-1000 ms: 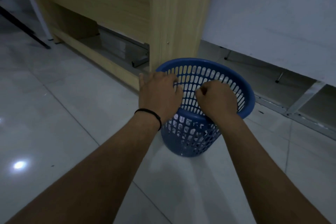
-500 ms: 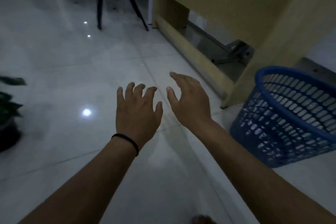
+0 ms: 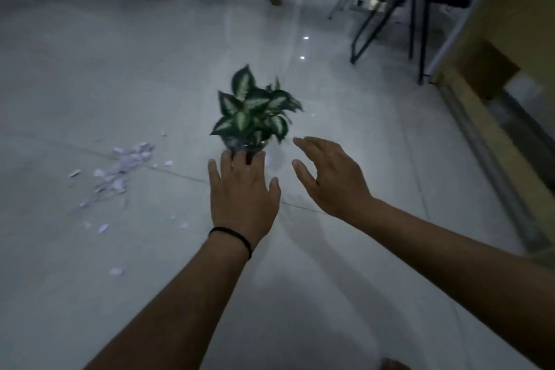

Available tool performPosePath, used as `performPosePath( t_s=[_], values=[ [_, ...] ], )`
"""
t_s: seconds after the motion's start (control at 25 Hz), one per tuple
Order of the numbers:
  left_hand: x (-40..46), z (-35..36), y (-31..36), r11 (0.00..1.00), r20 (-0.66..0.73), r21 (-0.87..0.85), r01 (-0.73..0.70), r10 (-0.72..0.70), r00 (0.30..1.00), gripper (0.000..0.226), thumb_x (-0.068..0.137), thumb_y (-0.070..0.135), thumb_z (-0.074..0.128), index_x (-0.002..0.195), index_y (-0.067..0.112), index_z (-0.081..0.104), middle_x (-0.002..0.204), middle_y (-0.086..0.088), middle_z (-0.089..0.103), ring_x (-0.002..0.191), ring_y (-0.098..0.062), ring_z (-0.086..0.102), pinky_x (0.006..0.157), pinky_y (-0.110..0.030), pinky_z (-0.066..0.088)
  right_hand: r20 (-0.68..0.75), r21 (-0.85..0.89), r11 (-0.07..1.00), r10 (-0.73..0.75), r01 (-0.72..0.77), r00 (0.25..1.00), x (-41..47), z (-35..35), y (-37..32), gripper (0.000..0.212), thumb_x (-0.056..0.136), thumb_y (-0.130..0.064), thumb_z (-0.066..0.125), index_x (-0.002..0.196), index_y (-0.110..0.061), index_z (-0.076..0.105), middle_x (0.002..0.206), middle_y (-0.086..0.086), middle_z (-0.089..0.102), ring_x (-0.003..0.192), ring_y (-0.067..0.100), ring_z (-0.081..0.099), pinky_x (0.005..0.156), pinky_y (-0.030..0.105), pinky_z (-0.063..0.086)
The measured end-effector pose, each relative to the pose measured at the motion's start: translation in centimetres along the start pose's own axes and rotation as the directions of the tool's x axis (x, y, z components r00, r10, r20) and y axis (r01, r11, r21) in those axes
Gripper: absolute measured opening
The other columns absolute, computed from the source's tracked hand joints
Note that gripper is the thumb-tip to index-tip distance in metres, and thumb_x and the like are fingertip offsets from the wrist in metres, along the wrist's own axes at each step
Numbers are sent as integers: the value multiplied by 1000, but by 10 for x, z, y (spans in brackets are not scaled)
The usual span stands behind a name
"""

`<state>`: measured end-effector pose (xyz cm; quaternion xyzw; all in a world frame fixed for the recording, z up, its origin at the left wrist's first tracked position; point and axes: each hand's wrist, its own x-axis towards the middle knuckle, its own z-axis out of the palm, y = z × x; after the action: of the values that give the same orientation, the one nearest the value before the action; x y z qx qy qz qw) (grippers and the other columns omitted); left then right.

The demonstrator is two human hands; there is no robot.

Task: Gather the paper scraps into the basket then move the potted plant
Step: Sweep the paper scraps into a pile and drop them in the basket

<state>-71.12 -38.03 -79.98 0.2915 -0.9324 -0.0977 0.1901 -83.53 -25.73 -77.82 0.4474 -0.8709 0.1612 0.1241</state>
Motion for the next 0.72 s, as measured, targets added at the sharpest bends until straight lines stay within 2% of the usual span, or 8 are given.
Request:
performPosePath(
  t_s=[0.12,0.2,0.32,0.44,0.52,0.6,0.72],
  values=[
    [-26,-7,-63,988,-4,27,151,-151,988,57,93,47,46,142,18,45,143,-14,48,139,-38,33,116,-56,20,101,19,988,-156,155,983,15,29,-51,55,99,-52,36,144,-24,50,140,2,58,129,21,51,96,38,52],
    [-33,2,-88,976,58,37,216,-218,974,60,94,48,44,146,19,39,147,-14,43,141,-38,28,118,-55,16,112,40,983,-184,181,977,22,53,-67,57,98,-53,37,143,-22,51,139,4,58,128,23,52,95,39,52],
    [-53,30,-138,919,127,90,384,-393,911,63,95,50,39,150,21,29,153,-15,33,144,-37,20,119,-53,12,197,121,960,-271,251,942,31,116,-98,61,97,-54,35,144,-19,51,138,10,58,127,28,53,93,41,52],
    [-69,45,-165,888,190,127,442,-459,868,66,96,52,38,152,21,22,155,-16,27,145,-38,16,119,-53,13,283,138,968,-241,209,928,26,160,-110,62,99,-55,40,151,-22,40,150,9,47,137,27,43,104,41,45],
    [-83,69,-205,807,188,181,561,-589,786,68,96,53,37,153,21,18,157,-17,23,146,-38,14,119,-53,13,406,202,948,-309,245,860,32,221,-134,68,97,-59,43,154,-23,32,155,7,40,142,24,37,110,41,40],
    [-91,80,-222,791,215,213,574,-611,762,72,96,55,35,155,21,12,159,-19,17,147,-39,11,120,-52,13,436,189,956,-287,225,853,24,244,-141,80,92,-68,38,156,-22,25,158,10,35,145,27,34,113,46,40],
    [-107,107,-242,723,234,253,643,-690,685,78,95,60,32,156,22,0,161,-20,6,148,-40,5,120,-52,13,544,158,977,-209,146,813,8,294,-151,98,87,-76,37,160,-18,5,165,15,15,152,32,16,121,50,25]
  ],
)
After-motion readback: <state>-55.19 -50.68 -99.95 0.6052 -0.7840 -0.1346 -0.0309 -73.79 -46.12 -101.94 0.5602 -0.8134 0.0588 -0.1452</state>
